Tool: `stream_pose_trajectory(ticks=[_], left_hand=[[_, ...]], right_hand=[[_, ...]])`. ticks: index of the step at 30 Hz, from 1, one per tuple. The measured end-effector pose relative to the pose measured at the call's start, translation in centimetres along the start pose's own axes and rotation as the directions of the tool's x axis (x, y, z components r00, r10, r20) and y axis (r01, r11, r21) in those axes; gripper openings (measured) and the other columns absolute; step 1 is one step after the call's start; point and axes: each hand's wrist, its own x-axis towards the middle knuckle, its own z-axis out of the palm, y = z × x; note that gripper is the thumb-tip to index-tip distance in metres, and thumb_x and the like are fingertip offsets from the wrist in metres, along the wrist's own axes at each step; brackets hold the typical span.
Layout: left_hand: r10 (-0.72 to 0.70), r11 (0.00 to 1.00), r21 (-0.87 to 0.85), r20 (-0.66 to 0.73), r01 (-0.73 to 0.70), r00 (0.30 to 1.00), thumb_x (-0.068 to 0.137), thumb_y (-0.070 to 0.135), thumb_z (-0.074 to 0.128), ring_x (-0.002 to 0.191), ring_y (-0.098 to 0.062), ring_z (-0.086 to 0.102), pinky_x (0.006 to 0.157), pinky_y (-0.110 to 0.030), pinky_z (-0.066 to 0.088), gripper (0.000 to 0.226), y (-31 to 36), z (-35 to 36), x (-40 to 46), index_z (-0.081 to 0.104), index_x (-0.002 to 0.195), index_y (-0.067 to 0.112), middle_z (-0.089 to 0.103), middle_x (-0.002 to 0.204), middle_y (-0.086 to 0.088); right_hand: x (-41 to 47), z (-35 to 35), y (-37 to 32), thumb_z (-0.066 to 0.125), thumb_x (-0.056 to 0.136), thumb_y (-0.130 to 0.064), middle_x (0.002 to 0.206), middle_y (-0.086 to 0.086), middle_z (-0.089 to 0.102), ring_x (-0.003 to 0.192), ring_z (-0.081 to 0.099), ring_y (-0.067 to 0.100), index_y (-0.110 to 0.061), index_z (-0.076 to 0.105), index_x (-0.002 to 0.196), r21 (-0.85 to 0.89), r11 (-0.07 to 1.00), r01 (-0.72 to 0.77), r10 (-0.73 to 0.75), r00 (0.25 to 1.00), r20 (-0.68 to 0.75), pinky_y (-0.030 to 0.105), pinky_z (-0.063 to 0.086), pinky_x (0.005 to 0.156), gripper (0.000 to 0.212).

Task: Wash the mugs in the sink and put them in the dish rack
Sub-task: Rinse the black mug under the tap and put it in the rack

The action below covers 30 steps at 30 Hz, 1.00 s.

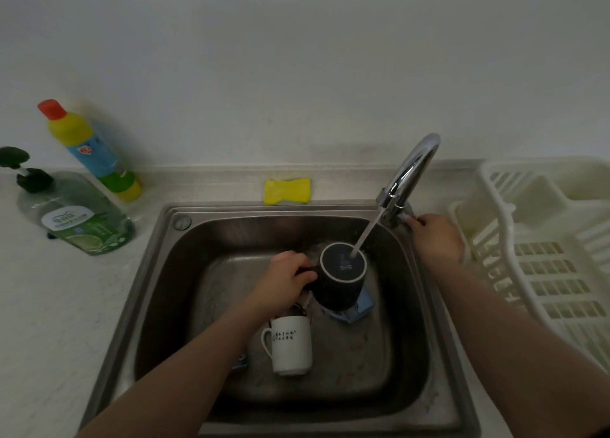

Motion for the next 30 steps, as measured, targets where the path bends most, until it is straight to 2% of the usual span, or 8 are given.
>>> stream_pose_trajectory(ticks=[4,8,11,14,17,21,24,30], left_hand=[[-0.052,0.994,-0.091,0.0,0.052,0.999,0.096,0.017,0.057,0.089,-0.025,0.069,0.077,-0.045,0.059,0.012,1.0,-0.1,0.1,0.064,0.102,0.008,0.064,0.103,-0.013],[-0.107,0.968,-0.225,0.032,0.111,0.994,0.099,0.012,0.054,0.079,-0.028,0.07,0.064,-0.035,0.061,0.008,2.1,-0.2,-0.2,0.057,0.094,0.006,0.065,0.093,-0.015],[-0.117,0.966,-0.226,0.067,0.13,0.991,0.1,0.014,0.051,0.068,-0.031,0.072,0.057,-0.033,0.059,0.009,2.7,-0.6,-0.4,0.055,0.096,0.006,0.067,0.092,-0.018],[-0.114,0.969,-0.21,0.073,0.127,0.991,0.1,0.011,0.051,0.061,-0.023,0.069,0.049,-0.026,0.055,0.013,3.4,-0.9,-0.8,0.055,0.101,-0.001,0.067,0.096,-0.025],[-0.113,0.97,-0.21,0.072,0.125,0.991,0.1,0.008,0.05,0.061,-0.022,0.066,0.046,-0.022,0.053,0.017,3.9,-1.2,-1.3,0.053,0.105,-0.008,0.065,0.101,-0.032],[-0.08,0.988,-0.131,0.04,0.084,0.996,0.099,0.012,0.053,0.065,-0.019,0.067,0.053,-0.027,0.055,0.013,3.9,-1.6,-1.5,0.058,0.1,0.0,0.069,0.098,-0.023],[-0.047,0.995,-0.088,0.02,0.049,0.999,0.099,0.016,0.054,0.07,-0.026,0.071,0.062,-0.035,0.059,0.012,4.0,-1.8,-1.7,0.059,0.098,0.005,0.071,0.093,-0.015],[-0.009,0.997,-0.076,0.007,0.009,1.0,0.099,0.017,0.055,0.067,-0.026,0.07,0.062,-0.04,0.06,0.011,4.3,-2.0,-1.7,0.06,0.095,0.008,0.067,0.083,-0.007]], right_hand=[[1.3,-0.6,-0.1,0.055,0.093,-0.041,0.097,0.021,0.069,0.091,0.065,0.034,-0.005,0.072,0.099,0.189,0.976,-0.112,0.104,0.993,0.053,0.031,0.042,0.068,0.04],[1.8,0.7,1.2,0.034,0.08,-0.068,0.087,0.019,0.07,0.081,0.068,0.036,-0.005,0.07,0.088,0.327,0.911,-0.251,0.215,0.966,0.142,0.045,0.055,0.078,0.073],[-2.3,0.2,0.4,0.039,0.092,-0.056,0.078,0.009,0.067,0.069,0.066,0.031,-0.016,0.059,0.089,0.484,0.824,-0.294,0.233,0.955,0.183,0.039,0.055,0.064,0.046],[-3.3,0.0,-0.2,0.046,0.098,-0.044,0.081,0.007,0.065,0.065,0.064,0.027,-0.018,0.059,0.097,0.5,0.837,-0.223,0.138,0.97,0.201,0.029,0.048,0.056,0.029],[-1.1,-0.3,-0.6,0.044,0.1,-0.03,0.087,0.013,0.067,0.073,0.065,0.03,-0.015,0.063,0.093,0.421,0.901,-0.101,0.033,0.986,0.164,0.035,0.053,0.067,0.025],[2.0,0.6,0.9,0.038,0.088,-0.029,0.096,0.022,0.067,0.087,0.064,0.037,-0.013,0.065,0.084,0.331,0.942,-0.061,0.008,0.988,0.157,0.046,0.053,0.082,0.032],[-0.3,-0.4,-0.4,0.043,0.094,-0.025,0.104,0.013,0.065,0.093,0.061,0.031,-0.018,0.063,0.102,0.281,0.959,-0.028,-0.024,0.983,0.18,0.038,0.049,0.083,0.022],[-9.3,-4.1,-2.6,0.058,0.092,-0.044,0.107,-0.005,0.068,0.094,0.062,0.012,-0.027,0.066,0.109,0.684,0.729,0.028,-0.328,0.891,0.313,0.029,0.047,0.079,0.025]])
